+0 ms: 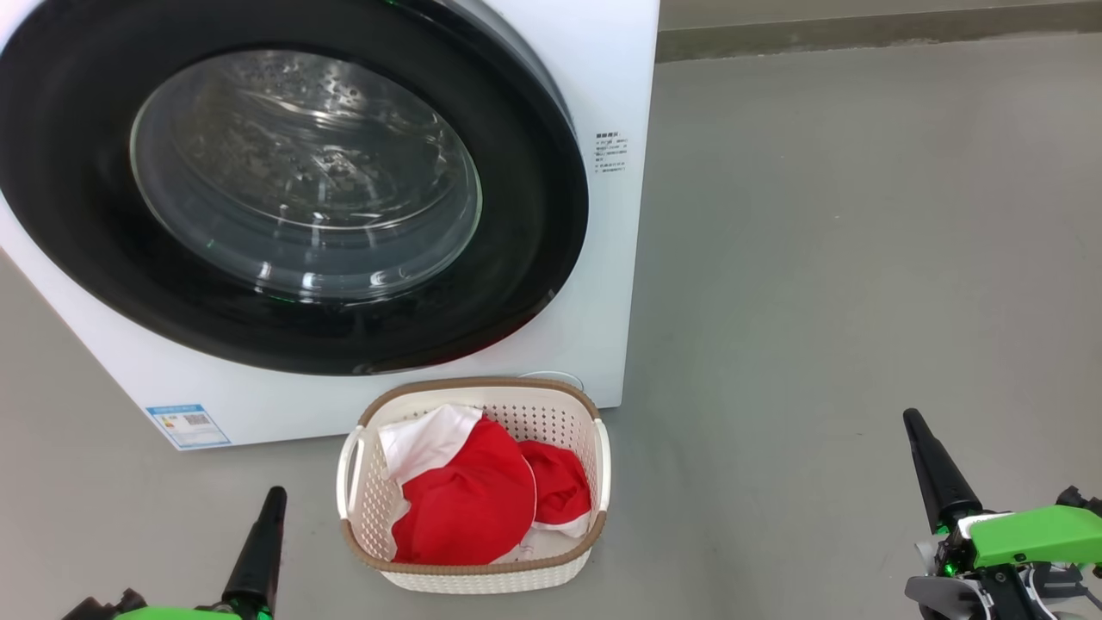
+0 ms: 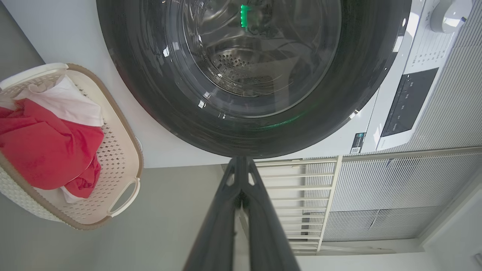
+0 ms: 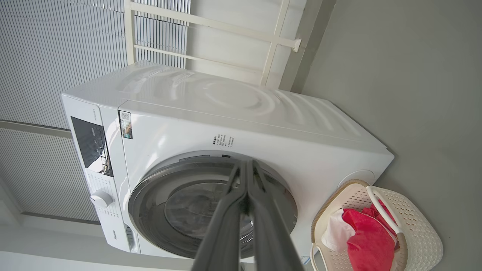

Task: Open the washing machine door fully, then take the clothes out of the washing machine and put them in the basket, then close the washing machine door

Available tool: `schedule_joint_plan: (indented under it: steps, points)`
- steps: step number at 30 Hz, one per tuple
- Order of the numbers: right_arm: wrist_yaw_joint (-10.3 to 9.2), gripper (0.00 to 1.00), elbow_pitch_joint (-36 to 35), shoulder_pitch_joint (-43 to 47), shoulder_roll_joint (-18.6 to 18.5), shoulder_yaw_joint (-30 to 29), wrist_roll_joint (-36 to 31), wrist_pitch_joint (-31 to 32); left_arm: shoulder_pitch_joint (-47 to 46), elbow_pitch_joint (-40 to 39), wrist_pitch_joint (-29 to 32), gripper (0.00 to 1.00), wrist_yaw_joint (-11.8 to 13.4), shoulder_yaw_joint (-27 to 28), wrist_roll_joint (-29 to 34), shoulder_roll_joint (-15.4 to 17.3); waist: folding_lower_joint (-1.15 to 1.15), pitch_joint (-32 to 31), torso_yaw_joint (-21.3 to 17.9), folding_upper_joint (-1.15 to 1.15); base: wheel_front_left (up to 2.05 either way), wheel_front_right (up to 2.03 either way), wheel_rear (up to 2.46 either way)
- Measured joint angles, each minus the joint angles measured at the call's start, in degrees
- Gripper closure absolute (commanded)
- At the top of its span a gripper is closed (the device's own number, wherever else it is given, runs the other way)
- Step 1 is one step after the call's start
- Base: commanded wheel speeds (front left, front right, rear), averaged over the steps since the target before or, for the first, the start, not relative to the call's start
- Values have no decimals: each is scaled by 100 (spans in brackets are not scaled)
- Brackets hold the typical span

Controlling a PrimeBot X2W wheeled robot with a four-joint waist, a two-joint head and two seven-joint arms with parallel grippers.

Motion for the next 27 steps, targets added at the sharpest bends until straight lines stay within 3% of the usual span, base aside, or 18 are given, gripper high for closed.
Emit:
schedule_joint_plan:
  steps: [7,27]
  points:
    - [-1,100,20,-46,1,-32,394,110,-101,-8,119,100,0,3,-448,8,0,17,3,0,0,0,0]
    - [-1,100,21,-97,1,-45,509,115,-101,-8,124,100,0,3,-482,8,0,18,4,0,0,0,0]
